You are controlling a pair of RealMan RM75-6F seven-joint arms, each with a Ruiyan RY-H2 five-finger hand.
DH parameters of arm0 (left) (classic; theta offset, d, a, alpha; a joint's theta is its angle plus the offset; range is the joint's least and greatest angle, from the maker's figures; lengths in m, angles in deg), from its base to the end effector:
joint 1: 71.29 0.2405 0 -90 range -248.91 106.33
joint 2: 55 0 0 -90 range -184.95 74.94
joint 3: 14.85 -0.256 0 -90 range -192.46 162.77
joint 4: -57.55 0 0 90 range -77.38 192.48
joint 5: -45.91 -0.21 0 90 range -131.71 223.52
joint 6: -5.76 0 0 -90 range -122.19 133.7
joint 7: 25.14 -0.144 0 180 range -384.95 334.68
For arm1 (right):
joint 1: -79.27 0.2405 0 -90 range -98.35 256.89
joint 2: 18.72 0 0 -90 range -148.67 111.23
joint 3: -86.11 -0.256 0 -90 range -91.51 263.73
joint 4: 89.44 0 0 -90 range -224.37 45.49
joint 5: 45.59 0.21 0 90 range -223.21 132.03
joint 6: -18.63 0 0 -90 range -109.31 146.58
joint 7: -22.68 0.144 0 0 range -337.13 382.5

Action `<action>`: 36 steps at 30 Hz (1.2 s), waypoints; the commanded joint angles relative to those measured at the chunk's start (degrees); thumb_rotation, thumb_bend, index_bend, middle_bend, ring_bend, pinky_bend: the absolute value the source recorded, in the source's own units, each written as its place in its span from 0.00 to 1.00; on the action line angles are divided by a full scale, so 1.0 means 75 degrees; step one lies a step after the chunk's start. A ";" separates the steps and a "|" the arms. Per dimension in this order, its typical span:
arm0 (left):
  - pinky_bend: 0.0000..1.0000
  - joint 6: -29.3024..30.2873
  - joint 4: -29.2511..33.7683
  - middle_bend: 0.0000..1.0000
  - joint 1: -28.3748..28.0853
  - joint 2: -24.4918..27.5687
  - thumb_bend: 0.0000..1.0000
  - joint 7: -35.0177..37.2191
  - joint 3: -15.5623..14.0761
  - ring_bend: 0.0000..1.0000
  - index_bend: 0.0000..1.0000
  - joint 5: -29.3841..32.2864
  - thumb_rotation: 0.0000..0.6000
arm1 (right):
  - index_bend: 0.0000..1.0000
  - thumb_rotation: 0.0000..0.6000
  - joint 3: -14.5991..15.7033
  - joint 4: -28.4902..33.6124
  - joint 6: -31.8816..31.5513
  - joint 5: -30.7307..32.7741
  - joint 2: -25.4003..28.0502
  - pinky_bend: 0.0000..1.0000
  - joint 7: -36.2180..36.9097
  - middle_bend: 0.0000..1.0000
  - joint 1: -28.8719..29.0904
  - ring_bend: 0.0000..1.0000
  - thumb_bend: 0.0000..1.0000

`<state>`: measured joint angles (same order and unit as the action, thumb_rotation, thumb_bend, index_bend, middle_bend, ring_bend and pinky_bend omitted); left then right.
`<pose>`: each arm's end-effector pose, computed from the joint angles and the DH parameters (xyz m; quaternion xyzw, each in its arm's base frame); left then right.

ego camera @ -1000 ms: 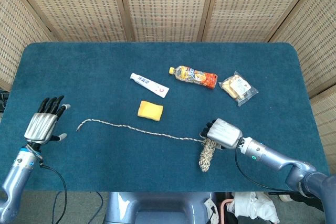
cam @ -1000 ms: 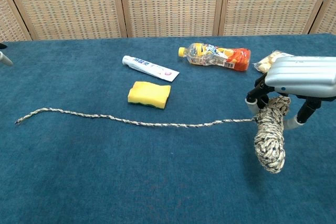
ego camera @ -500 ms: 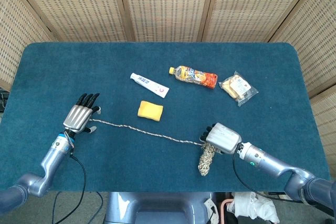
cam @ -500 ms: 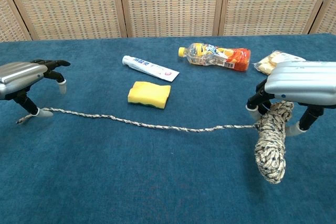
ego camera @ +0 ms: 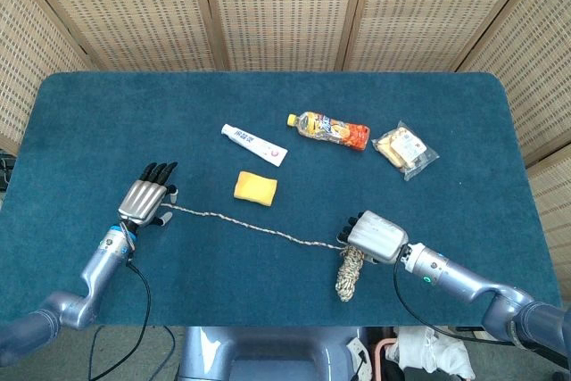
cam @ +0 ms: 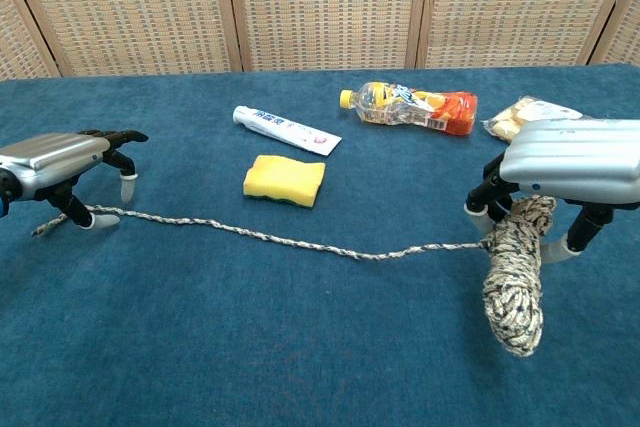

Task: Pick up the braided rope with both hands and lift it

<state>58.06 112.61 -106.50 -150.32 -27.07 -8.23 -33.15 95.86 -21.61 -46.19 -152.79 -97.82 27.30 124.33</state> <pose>-0.2656 0.3562 -0.0173 -0.7440 -0.3594 -0.3042 0.4740 -0.2066 -0.3170 0.0236 0.8979 -0.1160 0.3247 0.2737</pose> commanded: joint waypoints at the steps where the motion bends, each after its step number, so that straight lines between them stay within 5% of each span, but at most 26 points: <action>1: 0.00 -0.0112 -0.0009 0.00 -0.0052 -0.0082 0.30 -0.0089 0.0046 0.00 0.52 0.0133 1.00 | 0.65 1.00 -0.0004 -0.0019 -0.0028 -0.0012 -0.0007 0.63 0.0013 0.63 -0.0017 0.48 0.57; 21: 0.00 -0.0716 0.0052 0.00 -0.0426 -0.0250 0.38 -0.0999 0.0109 0.00 0.56 0.0763 1.00 | 0.65 1.00 0.0046 -0.0050 0.0030 -0.0110 0.0015 0.64 -0.0022 0.63 -0.0063 0.48 0.57; 36: 0.00 -0.0451 -0.0127 0.00 -0.0377 -0.0266 0.46 -0.0657 0.0033 0.00 0.74 0.0641 1.00 | 0.65 1.00 -0.0048 0.0216 0.0038 0.0070 0.0075 0.64 0.0219 0.63 -0.0123 0.49 0.58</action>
<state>54.48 111.78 -109.35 -152.43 -32.21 -7.93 -28.14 95.70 -20.45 -46.00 -152.66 -97.44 28.55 123.52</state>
